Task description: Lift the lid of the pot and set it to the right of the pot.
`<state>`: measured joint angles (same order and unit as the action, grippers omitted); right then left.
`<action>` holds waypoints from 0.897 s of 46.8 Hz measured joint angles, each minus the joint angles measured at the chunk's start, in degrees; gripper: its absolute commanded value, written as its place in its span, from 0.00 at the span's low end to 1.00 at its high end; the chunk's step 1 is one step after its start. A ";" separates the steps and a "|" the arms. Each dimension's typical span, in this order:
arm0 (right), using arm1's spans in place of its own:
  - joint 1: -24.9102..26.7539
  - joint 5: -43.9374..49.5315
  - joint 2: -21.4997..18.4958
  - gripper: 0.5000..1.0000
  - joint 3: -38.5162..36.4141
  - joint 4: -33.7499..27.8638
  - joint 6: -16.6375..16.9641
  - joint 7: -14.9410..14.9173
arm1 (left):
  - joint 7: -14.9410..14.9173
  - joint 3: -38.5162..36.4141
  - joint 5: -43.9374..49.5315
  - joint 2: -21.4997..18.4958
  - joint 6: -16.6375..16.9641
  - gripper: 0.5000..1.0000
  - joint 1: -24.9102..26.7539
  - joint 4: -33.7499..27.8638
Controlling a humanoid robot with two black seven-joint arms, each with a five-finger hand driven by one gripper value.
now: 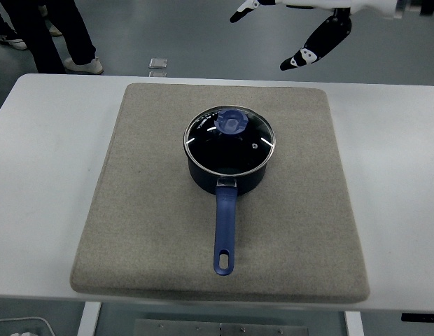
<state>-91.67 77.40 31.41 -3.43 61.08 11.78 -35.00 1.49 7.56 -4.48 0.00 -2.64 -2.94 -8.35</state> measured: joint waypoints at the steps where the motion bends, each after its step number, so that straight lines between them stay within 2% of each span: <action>1: 0.01 0.10 -0.06 0.81 0.50 0.03 -0.60 0.00 | 0.00 0.00 0.00 0.00 0.00 1.00 0.02 0.00; 11: -0.21 0.82 -1.02 0.81 3.93 0.48 -5.00 0.00 | 0.00 0.00 0.00 0.00 0.00 1.00 0.00 0.00; 34: 2.08 2.01 -2.84 0.81 6.41 1.76 -5.53 0.00 | 0.00 0.00 0.00 0.00 0.00 1.00 0.03 0.00; 42: 4.44 3.63 -4.53 0.81 6.75 1.59 -8.08 0.00 | 0.00 0.00 0.00 0.00 0.00 1.00 0.02 0.00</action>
<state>-87.23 81.03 26.87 3.32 62.67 3.70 -35.00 1.50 7.56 -4.48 0.00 -2.64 -2.92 -8.35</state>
